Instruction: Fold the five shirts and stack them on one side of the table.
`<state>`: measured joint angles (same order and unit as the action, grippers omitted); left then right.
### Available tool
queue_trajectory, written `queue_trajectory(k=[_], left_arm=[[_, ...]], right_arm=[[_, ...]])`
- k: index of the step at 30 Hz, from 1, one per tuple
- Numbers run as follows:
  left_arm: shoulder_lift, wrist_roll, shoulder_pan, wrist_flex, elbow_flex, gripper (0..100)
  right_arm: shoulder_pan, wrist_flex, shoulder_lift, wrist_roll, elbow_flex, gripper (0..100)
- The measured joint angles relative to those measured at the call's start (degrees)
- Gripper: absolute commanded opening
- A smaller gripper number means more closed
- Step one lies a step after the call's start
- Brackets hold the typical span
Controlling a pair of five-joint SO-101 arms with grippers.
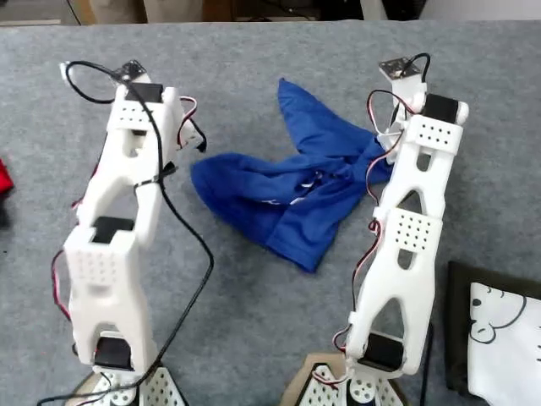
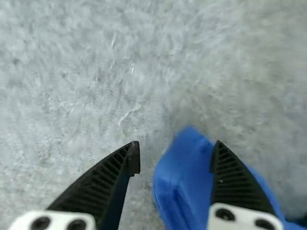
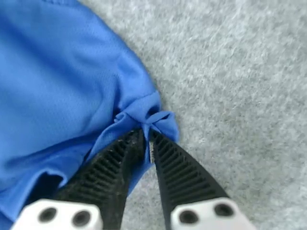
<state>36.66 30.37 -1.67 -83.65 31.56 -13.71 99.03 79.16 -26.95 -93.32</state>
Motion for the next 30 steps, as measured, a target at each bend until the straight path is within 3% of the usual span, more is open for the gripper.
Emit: queue_trajectory(k=[6,11,27,30], left_arm=[[14.2,-0.7,-1.1,-11.9,22.1,23],[22.3,-0.6,-2.9,-15.9,36.1,23],[27.1,4.0,-3.8,-16.4,38.7,23],[27.3,4.0,-5.4,-16.4,38.7,19]], right_arm=[[0.0,-0.1,0.0,0.0,0.0,0.5],[0.0,-0.1,0.0,0.0,0.0,0.5],[0.0,-0.1,0.0,0.0,0.0,0.5],[0.0,-0.1,0.0,0.0,0.0,0.5]])
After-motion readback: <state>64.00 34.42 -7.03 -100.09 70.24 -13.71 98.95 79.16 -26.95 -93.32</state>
